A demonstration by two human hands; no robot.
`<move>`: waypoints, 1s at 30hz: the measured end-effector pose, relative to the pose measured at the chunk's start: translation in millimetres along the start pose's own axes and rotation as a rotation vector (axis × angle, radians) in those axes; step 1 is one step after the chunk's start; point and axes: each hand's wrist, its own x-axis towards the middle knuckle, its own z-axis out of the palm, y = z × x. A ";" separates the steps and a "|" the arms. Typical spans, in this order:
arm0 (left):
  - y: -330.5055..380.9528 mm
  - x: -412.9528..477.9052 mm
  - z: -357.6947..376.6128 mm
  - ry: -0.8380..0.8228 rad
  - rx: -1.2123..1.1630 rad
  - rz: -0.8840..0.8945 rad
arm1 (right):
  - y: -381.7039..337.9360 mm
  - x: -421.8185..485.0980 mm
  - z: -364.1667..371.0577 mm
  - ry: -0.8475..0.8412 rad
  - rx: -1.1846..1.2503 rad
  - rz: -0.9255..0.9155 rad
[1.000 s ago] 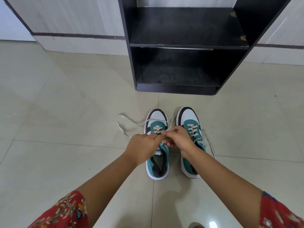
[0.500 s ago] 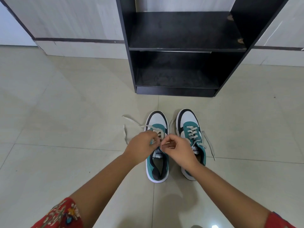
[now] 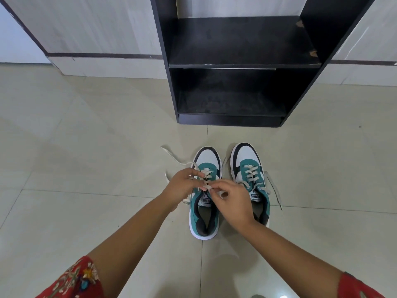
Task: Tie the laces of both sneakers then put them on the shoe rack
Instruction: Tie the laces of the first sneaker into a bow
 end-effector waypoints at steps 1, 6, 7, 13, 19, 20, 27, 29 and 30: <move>-0.6 -0.4 -0.6 -0.002 -0.011 -0.002 | -0.9 -1.3 -0.6 0.008 0.045 -0.010; 2.4 -3.2 2.6 -0.034 -0.017 0.048 | -27.3 17.2 -20.4 -0.198 0.464 0.398; 3.5 -3.1 2.7 -0.029 -0.019 0.058 | -34.8 22.8 -30.7 -0.268 0.441 0.465; 1.7 -7.3 2.4 -0.017 -0.037 0.051 | -56.5 44.7 -89.5 -0.333 0.201 0.359; 2.7 -7.6 5.8 -0.008 -0.039 0.056 | -61.4 42.4 -112.2 -0.614 0.244 0.253; 2.8 -8.0 6.4 -0.010 -0.047 0.054 | -62.8 40.4 -110.4 -0.648 0.273 0.263; -3.4 -3.5 5.1 0.039 -0.015 0.074 | -79.8 45.6 -122.0 -0.468 -0.149 0.221; -6.4 -2.5 5.3 0.041 -0.013 0.070 | -75.3 46.5 -126.6 -0.481 -0.636 0.182; -7.4 -2.8 5.8 0.037 -0.015 0.066 | -70.3 45.2 -123.5 -0.535 -0.844 0.176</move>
